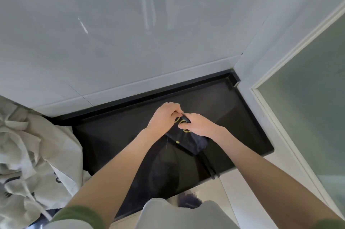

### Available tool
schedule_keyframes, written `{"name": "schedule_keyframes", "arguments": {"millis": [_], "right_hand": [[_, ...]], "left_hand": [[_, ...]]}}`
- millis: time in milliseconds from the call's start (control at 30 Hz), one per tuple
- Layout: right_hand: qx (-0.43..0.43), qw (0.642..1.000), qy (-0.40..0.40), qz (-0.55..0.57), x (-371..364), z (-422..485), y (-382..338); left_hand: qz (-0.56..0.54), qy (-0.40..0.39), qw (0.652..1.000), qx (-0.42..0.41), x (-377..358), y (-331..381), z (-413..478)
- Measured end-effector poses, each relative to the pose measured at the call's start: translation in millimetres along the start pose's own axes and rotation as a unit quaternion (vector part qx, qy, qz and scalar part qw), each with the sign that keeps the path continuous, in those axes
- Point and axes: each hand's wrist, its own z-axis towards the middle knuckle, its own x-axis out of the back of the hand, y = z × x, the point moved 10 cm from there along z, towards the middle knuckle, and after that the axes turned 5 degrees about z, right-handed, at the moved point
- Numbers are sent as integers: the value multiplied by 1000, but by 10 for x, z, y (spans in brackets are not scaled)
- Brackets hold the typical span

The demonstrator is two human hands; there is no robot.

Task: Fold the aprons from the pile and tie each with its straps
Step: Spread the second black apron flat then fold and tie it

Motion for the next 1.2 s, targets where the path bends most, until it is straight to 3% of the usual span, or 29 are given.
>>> {"name": "schedule_keyframes", "arguments": {"millis": [67, 167, 233, 300, 367, 567, 767, 1033, 1133, 1200], "right_hand": [[4, 996, 29, 89, 164, -69, -159], [15, 956, 63, 285, 342, -200, -372], [30, 908, 98, 407, 457, -268, -512], [36, 871, 122, 475, 547, -299, -672], [32, 868, 111, 483, 555, -323, -881], [20, 856, -2, 517, 441, -393, -1220], [83, 894, -65, 435, 446, -472, -1410], [146, 803, -53, 575, 650, -524, -1569], [157, 790, -77, 587, 659, -527, -1614], [159, 801, -81, 571, 670, -508, -1615]], "left_hand": [[-132, 74, 987, 53, 326, -42, -50], [-304, 114, 930, 174, 569, -278, -209], [-385, 54, 891, 235, 566, -389, -348], [-412, -42, 886, 207, 513, -270, -439], [-434, -58, 883, 168, 560, -130, -497], [-478, 34, 866, 145, 992, -143, -494], [-518, 54, 850, 77, 1199, 19, -547], [-657, -42, 753, 0, 1290, 322, -578], [-672, -57, 737, -31, 1351, 396, -573], [-668, -63, 740, -44, 1352, 427, -561]]}}
